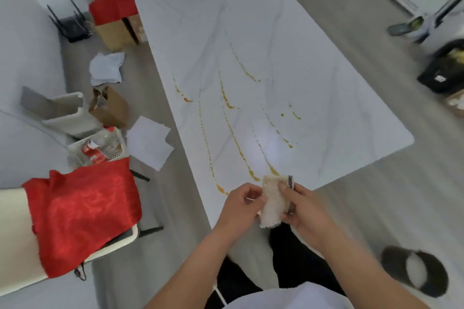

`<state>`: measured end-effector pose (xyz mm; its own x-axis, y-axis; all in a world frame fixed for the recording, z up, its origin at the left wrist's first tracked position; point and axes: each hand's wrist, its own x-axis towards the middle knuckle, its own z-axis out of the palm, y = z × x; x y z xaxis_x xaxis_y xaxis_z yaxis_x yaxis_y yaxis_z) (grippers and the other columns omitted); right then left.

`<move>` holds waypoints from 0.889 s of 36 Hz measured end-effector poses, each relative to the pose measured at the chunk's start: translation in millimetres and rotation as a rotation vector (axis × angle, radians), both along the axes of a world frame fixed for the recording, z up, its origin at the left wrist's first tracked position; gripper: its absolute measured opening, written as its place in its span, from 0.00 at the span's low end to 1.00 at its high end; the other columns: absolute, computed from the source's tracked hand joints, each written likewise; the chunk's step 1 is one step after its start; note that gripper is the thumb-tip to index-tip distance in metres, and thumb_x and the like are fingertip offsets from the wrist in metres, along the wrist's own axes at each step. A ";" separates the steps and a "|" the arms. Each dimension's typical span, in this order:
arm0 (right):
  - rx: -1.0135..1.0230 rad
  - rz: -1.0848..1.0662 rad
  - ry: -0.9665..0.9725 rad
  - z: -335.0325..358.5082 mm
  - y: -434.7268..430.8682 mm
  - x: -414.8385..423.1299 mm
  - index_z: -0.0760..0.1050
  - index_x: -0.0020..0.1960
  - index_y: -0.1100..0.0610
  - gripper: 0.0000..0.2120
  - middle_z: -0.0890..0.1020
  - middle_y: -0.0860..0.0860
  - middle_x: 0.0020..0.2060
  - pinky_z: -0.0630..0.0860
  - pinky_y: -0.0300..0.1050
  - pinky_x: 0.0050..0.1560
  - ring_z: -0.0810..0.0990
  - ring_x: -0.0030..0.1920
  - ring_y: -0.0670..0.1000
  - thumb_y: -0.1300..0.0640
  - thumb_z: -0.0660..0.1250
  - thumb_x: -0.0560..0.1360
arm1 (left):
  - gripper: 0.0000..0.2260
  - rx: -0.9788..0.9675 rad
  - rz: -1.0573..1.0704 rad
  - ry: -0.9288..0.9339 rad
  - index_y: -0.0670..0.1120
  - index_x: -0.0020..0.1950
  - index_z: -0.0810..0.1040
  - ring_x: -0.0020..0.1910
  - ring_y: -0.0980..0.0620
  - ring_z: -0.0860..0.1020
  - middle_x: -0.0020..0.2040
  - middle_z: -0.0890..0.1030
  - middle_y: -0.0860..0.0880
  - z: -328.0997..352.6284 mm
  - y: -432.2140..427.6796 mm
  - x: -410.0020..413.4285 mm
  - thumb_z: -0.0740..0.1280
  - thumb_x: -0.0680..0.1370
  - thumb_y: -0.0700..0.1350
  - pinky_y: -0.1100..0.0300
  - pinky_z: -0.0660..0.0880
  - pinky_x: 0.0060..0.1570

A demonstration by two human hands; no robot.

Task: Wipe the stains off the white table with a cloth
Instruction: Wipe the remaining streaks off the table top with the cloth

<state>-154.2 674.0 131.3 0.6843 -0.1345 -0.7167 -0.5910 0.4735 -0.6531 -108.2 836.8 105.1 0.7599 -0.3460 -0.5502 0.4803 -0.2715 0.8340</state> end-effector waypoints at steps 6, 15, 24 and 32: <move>0.027 -0.331 0.087 -4.3 -18.5 -20.3 0.83 0.54 0.55 0.07 0.86 0.52 0.48 0.78 0.41 0.33 0.83 0.44 0.49 0.55 0.69 0.79 | 0.02 0.215 -0.056 -0.085 0.51 0.49 0.82 0.43 0.61 0.81 0.48 0.84 0.54 -29.2 43.3 25.7 0.70 0.80 0.45 0.59 0.78 0.48; -0.049 -0.558 0.160 -53.5 -97.6 -21.8 0.78 0.55 0.53 0.07 0.79 0.50 0.43 0.80 0.40 0.35 0.79 0.44 0.48 0.57 0.70 0.77 | 0.11 0.608 -0.312 -0.358 0.47 0.63 0.78 0.64 0.53 0.72 0.65 0.74 0.53 -67.5 100.5 88.7 0.69 0.81 0.42 0.63 0.64 0.61; -0.223 -0.416 0.186 -85.0 -148.7 40.1 0.76 0.45 0.55 0.04 0.76 0.53 0.41 0.79 0.44 0.43 0.75 0.43 0.50 0.58 0.70 0.77 | 0.31 0.893 -0.676 -0.414 0.49 0.79 0.67 0.80 0.42 0.54 0.82 0.56 0.46 -42.2 115.8 137.4 0.73 0.78 0.46 0.47 0.56 0.78; -0.560 -0.200 0.177 -116.4 -176.8 72.6 0.79 0.49 0.62 0.08 0.78 0.54 0.42 0.81 0.47 0.49 0.78 0.44 0.52 0.58 0.68 0.75 | 0.54 1.063 -0.925 -0.364 0.60 0.82 0.36 0.81 0.37 0.37 0.82 0.33 0.45 -86.8 73.7 167.2 0.74 0.73 0.66 0.42 0.45 0.80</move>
